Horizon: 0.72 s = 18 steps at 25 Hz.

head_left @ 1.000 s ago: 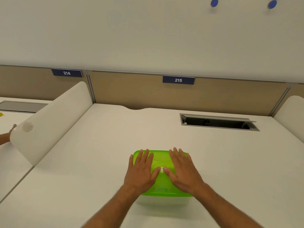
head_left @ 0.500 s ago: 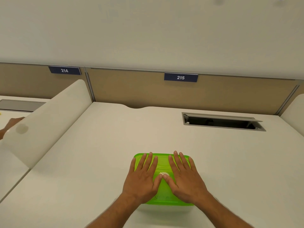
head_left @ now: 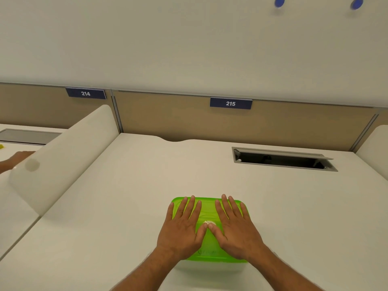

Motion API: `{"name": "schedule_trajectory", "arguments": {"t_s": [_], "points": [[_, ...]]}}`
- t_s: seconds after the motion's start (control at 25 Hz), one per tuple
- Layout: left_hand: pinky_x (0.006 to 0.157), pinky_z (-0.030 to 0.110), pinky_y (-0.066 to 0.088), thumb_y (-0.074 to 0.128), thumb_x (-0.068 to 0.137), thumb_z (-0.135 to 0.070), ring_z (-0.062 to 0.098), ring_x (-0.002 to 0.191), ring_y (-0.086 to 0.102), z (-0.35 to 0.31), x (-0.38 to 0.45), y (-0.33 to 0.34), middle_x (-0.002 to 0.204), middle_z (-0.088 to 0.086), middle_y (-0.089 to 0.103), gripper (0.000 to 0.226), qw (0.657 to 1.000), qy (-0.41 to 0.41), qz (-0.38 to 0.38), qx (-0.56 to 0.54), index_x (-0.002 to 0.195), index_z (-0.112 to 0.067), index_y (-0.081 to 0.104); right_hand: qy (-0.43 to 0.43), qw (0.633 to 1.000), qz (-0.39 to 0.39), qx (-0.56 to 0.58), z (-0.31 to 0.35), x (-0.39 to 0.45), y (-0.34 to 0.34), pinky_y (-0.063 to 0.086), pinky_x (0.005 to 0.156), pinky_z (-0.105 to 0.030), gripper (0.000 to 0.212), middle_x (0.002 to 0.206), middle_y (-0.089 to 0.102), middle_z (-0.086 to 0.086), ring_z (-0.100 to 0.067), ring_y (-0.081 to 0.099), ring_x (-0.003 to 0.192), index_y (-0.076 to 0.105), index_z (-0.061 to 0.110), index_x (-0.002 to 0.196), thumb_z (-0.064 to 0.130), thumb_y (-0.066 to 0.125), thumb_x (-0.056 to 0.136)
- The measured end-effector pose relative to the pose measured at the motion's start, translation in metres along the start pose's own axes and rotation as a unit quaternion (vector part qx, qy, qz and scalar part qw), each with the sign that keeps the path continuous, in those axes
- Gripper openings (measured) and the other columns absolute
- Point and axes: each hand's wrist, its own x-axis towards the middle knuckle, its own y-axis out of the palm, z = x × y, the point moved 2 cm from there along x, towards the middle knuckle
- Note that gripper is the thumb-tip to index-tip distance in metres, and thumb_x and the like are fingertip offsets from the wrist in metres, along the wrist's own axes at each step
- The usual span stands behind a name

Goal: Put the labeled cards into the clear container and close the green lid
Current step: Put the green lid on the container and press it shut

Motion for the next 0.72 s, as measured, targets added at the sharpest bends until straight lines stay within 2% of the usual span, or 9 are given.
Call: {"name": "schedule_trajectory", "arguments": {"t_s": [0.4,0.52,0.6,0.68,0.72], "points": [[0.117,0.043,-0.016,-0.014,0.077,-0.071,0.014,0.151,-0.016,0.001,0.0,0.001,0.162,-0.009,-0.016,0.091,1.0,-0.005,-0.015,-0.007,0.157,-0.029,-0.002,0.004,1.0,0.018,0.007,0.002,-0.003,-0.008,-0.016,0.114,-0.041,0.096,0.162,-0.014,-0.001,-0.018,-0.018,0.148,-0.003,0.023,0.154,0.076,-0.012,0.074],[0.121,0.041,-0.015,-0.017,0.073,-0.073,0.012,0.151,-0.015,0.0,-0.001,-0.003,0.159,-0.011,-0.017,0.097,0.999,-0.003,-0.021,-0.025,0.157,-0.029,0.001,0.007,1.0,0.015,0.022,0.002,-0.003,-0.009,-0.013,0.118,-0.042,0.097,0.162,-0.013,0.0,-0.016,-0.018,0.148,-0.002,0.023,0.154,0.076,-0.011,0.074],[0.122,0.039,-0.009,-0.014,0.077,-0.074,0.014,0.153,-0.004,0.001,-0.003,-0.004,0.162,-0.009,-0.006,0.096,0.999,0.0,-0.041,-0.03,0.157,-0.027,0.011,0.009,0.999,0.007,0.037,0.002,-0.005,-0.01,-0.011,0.119,-0.041,0.101,0.163,-0.01,0.0,-0.014,-0.016,0.148,0.0,0.022,0.154,0.078,-0.012,0.071],[0.122,0.039,0.005,-0.001,0.09,-0.071,0.019,0.15,0.024,-0.002,-0.006,-0.007,0.161,-0.004,0.019,0.086,0.996,0.016,-0.078,-0.028,0.153,-0.023,0.032,0.014,0.998,-0.014,0.065,0.001,-0.007,-0.013,-0.01,0.12,-0.039,0.104,0.163,-0.006,0.001,-0.013,-0.013,0.149,0.004,0.022,0.154,0.08,-0.01,0.069],[0.123,0.041,0.009,0.003,0.092,-0.071,0.02,0.148,0.029,-0.003,-0.008,-0.008,0.16,-0.003,0.025,0.084,0.995,0.019,-0.085,-0.039,0.152,-0.022,0.036,0.015,0.996,-0.025,0.085,0.001,-0.009,-0.016,-0.009,0.121,-0.037,0.104,0.164,-0.001,0.001,-0.012,-0.009,0.149,0.008,0.022,0.154,0.08,-0.008,0.07]]}}
